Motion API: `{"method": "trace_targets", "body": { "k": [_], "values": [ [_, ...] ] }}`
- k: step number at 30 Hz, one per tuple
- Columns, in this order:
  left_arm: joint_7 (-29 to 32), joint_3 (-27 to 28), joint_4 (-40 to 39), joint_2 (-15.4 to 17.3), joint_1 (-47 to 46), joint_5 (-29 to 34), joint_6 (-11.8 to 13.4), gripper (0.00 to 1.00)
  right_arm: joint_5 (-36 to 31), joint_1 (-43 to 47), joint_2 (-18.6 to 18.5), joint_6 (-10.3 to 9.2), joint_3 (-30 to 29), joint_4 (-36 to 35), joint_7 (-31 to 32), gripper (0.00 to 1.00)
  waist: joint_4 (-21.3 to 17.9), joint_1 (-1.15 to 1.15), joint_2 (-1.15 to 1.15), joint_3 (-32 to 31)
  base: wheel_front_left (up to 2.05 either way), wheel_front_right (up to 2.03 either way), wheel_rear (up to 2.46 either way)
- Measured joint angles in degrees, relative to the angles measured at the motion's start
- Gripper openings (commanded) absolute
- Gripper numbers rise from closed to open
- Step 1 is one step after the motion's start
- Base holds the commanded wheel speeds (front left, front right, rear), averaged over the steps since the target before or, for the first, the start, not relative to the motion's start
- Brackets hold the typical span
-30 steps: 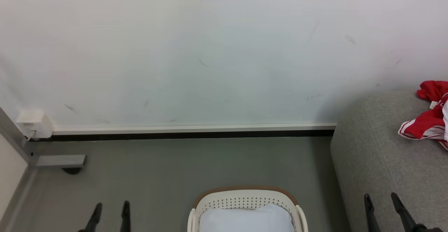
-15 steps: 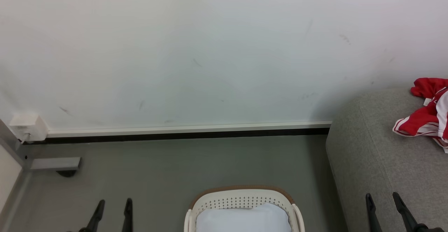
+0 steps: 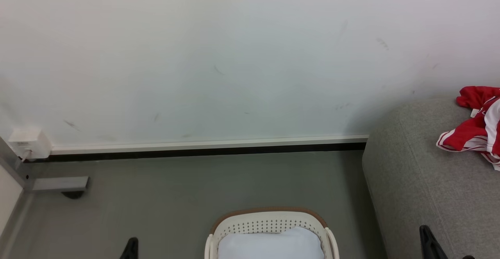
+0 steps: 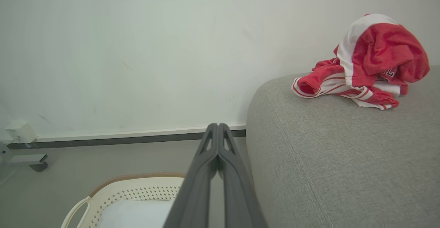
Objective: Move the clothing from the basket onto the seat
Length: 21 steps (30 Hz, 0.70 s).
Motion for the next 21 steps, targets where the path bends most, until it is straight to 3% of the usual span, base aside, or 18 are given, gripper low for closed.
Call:
{"method": "trace_targets", "body": {
  "k": [21],
  "values": [
    [5.4, 1.1, -0.2, -0.2, -2.4, -22.1, -1.0, 0.00, 21.7, -1.6, -0.1, 0.00, -1.1, -0.7, 5.4, 0.00, 0.5, 0.00, 0.00, 0.4, 0.00, 0.00, 0.00]
  ]
}}
